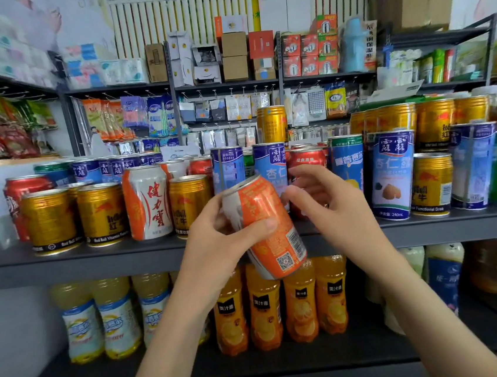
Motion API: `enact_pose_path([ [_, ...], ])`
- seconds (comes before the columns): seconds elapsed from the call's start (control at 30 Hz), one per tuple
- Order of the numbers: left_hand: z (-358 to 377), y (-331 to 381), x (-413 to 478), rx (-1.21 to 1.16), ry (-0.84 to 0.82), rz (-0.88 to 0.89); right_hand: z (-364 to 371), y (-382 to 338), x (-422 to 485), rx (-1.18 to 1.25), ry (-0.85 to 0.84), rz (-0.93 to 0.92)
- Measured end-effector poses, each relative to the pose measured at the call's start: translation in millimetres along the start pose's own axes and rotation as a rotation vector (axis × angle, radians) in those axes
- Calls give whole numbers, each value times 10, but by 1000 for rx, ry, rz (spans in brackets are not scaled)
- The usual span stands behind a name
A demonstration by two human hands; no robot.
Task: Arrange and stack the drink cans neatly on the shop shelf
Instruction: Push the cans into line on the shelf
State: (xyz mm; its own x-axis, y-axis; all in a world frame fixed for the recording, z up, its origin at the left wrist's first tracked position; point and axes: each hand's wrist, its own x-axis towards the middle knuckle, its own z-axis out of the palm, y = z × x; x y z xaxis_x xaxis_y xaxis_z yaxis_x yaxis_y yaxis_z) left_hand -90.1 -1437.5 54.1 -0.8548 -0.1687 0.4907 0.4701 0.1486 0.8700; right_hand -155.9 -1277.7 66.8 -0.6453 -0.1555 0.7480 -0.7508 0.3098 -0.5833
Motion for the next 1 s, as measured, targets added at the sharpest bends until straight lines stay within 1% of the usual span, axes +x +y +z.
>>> enact_pose_path([
  [0.03,4,-4,-16,14,-19,1,-7,-84,-32,100,-104,38],
  [0.07,9,-12,-33,38,-32,8,-8,-136,-59,141,-183,64],
  [0.13,22,-34,-64,113,-33,28,-3,-183,-92,73,-266,59],
  [0.2,25,-43,-94,193,-23,47,-9,-233,-104,-3,-320,51],
  [0.3,5,-26,-129,293,-39,81,-44,-301,-84,-23,-394,40],
  [0.43,-34,34,-172,357,-32,104,-48,-350,-12,-81,-446,27],
  [0.57,-71,132,-212,454,-44,127,-41,-444,99,-175,-534,-14],
  [0.67,-206,282,-123,534,-57,112,-87,-558,260,-149,-577,-21],
  [0.77,-444,525,-16,502,-124,127,-169,-746,426,7,-607,34],
  [0.8,-539,606,21,524,-123,139,-195,-801,487,53,-600,47],
  [0.9,-896,767,202,673,-41,219,-221,-958,693,142,-524,68],
  [1.0,-1248,837,428,763,62,261,-152,-1098,914,170,-444,47],
])
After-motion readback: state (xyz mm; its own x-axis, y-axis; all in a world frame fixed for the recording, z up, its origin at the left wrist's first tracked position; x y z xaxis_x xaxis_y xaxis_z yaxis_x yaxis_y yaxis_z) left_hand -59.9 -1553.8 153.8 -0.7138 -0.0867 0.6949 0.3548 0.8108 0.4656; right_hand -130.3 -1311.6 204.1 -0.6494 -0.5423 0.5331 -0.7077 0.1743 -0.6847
